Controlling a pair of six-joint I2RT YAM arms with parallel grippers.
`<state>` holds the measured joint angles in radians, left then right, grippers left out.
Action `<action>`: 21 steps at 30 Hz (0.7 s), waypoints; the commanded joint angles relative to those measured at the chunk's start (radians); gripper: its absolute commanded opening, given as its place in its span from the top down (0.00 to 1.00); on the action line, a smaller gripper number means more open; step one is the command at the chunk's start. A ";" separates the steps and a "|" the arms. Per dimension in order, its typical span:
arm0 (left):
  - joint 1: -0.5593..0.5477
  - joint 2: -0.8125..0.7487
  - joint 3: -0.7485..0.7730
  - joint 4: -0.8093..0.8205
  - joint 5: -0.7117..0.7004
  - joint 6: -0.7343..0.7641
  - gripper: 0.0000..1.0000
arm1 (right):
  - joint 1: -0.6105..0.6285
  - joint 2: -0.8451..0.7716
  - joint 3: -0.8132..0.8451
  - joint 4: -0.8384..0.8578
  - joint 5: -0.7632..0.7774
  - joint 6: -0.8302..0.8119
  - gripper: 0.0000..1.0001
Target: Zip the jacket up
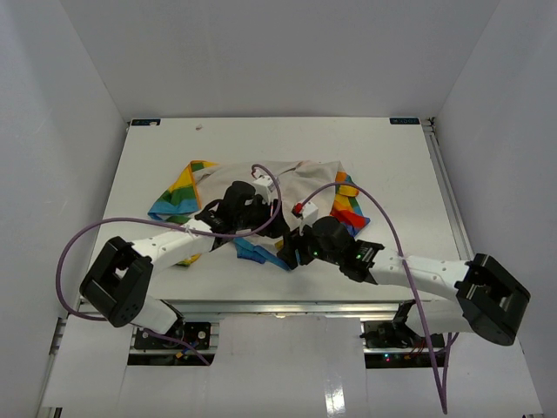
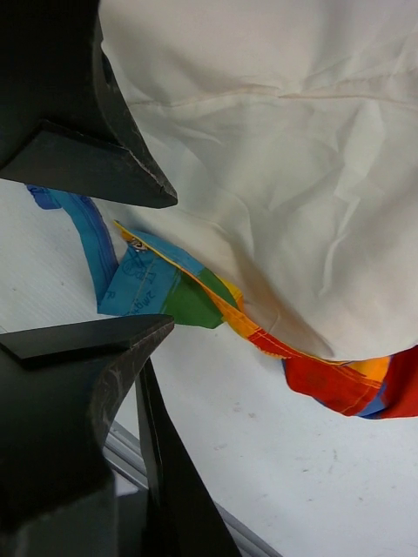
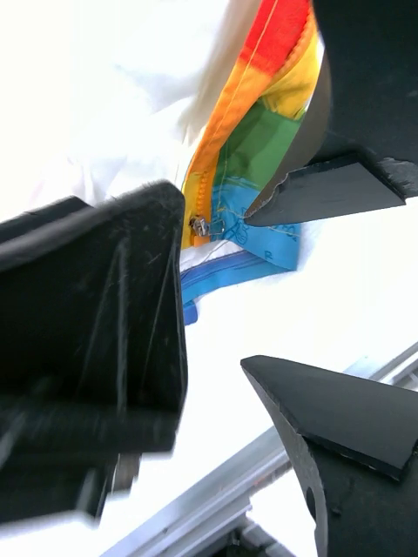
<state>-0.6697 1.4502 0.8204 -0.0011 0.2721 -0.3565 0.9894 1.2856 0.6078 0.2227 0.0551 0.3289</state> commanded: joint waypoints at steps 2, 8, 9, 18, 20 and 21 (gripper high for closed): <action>-0.005 0.054 0.037 -0.034 0.099 0.091 0.38 | 0.000 -0.130 -0.052 -0.028 0.056 0.011 0.33; -0.017 0.108 0.080 -0.084 0.045 0.132 0.39 | 0.000 -0.303 -0.158 -0.026 0.137 0.070 0.34; -0.018 0.119 0.090 -0.094 0.040 0.136 0.39 | 0.000 -0.321 -0.171 -0.027 0.140 0.073 0.34; -0.024 0.214 0.165 -0.110 0.144 0.149 0.39 | -0.001 -0.341 -0.218 -0.022 0.173 0.084 0.35; -0.029 0.222 0.172 -0.113 0.148 0.157 0.40 | -0.003 -0.336 -0.231 -0.015 0.180 0.089 0.35; -0.032 0.223 0.176 -0.117 0.146 0.158 0.40 | -0.003 -0.335 -0.234 -0.011 0.183 0.090 0.35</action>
<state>-0.6852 1.6781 0.9564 -0.1042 0.3674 -0.2243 0.9886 0.9438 0.3981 0.1785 0.2005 0.4022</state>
